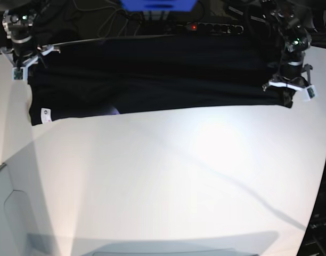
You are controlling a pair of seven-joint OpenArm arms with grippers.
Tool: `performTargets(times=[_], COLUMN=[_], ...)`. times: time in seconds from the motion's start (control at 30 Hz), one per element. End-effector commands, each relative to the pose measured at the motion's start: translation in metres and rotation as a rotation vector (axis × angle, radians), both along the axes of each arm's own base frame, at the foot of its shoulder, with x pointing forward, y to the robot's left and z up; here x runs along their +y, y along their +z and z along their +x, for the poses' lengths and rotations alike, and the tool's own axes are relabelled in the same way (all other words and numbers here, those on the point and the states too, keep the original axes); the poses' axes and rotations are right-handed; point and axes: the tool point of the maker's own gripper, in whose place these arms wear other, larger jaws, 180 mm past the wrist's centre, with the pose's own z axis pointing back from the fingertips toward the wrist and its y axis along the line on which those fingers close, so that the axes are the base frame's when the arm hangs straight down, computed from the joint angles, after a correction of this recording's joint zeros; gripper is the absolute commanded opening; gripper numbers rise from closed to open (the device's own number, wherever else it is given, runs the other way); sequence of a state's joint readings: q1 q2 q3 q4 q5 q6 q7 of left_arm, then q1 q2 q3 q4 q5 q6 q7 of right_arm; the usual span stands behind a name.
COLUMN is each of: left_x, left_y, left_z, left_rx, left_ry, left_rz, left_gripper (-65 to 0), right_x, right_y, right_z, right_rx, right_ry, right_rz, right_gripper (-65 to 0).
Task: Fold the T-shirt properly
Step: 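Grasp the strip end with the right gripper and pull it taut toward the left gripper, then hold both strip ends and lift them slightly with both grippers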
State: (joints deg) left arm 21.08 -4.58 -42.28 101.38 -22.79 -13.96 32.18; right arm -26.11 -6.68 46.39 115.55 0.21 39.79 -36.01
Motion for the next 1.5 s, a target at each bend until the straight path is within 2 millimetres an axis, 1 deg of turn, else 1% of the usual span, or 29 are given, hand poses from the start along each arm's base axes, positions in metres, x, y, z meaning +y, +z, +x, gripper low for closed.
performTargets(times=[0.0,0.1,0.13,0.3,0.43,0.6,0.67,0.77,0.87,0.9,1.07,1.17,1.27,1.4,1.47], left_x=[0.005,0.003,0.003,0.003,0.004,0.006,0.007,0.008,0.009,0.009,0.009,0.018,0.023,0.022,0.020], left_y=[0.018,0.028,0.028,0.022,0.021,0.007,0.003,-0.007,-0.010,-0.010,-0.010,-0.010,-0.010,-0.016,-0.020], left_z=[0.006,0.009,0.008,0.001,0.000,-0.004,-0.006,-0.014,-0.016,-0.016,-0.018,-0.027,-0.033,-0.043,-0.046], left_rx=[-0.051,-0.073,-0.072,-0.047,-0.045,-0.015,-0.006,0.024,0.033,0.033,0.036,0.046,0.050,0.082,0.092], left_ry=[0.000,-0.009,-0.010,-0.010,-0.009,0.004,0.009,0.016,0.017,0.017,0.019,0.048,0.066,0.064,0.060], left_rz=[0.038,0.055,0.057,0.054,0.053,0.032,0.026,0.016,0.012,0.012,0.011,0.019,0.024,0.023,0.017], left_gripper=[-65.0,-65.0,-65.0,-65.0,-65.0,-65.0,-65.0,-65.0,-65.0,-65.0,-65.0,-65.0,-65.0,-65.0,-65.0], right_x=[-0.001,-0.001,-0.002,-0.015,-0.017,-0.015,-0.014,-0.014,-0.014,-0.014,-0.015,-0.015,-0.015,-0.015,-0.015], right_y=[0.009,0.005,0.004,0.002,-0.002,-0.008,-0.008,-0.009,-0.008,-0.008,0.001,0.007,0.014,0.020,0.020], right_z=[0.002,-0.007,-0.011,-0.038,-0.059,-0.077,-0.079,-0.080,-0.077,-0.072,-0.039,-0.016,0.004,0.016,0.017], right_rx=[-0.030,-0.006,0.004,0.066,0.120,0.173,0.177,0.181,0.173,0.159,0.066,0.002,-0.050,-0.091,-0.093], right_ry=[0.010,0.008,0.007,-0.024,-0.031,-0.026,-0.027,-0.027,-0.028,-0.028,-0.033,-0.034,-0.038,-0.037,-0.038], right_rz=[-0.018,-0.017,-0.019,-0.045,-0.050,-0.045,-0.044,-0.043,-0.042,-0.042,-0.041,-0.038,-0.037,-0.036,-0.032], right_gripper=[-65.0,-65.0,-65.0,-65.0,-65.0,-65.0,-65.0,-65.0,-65.0,-65.0,-65.0,-65.0,-65.0,-65.0,-65.0])
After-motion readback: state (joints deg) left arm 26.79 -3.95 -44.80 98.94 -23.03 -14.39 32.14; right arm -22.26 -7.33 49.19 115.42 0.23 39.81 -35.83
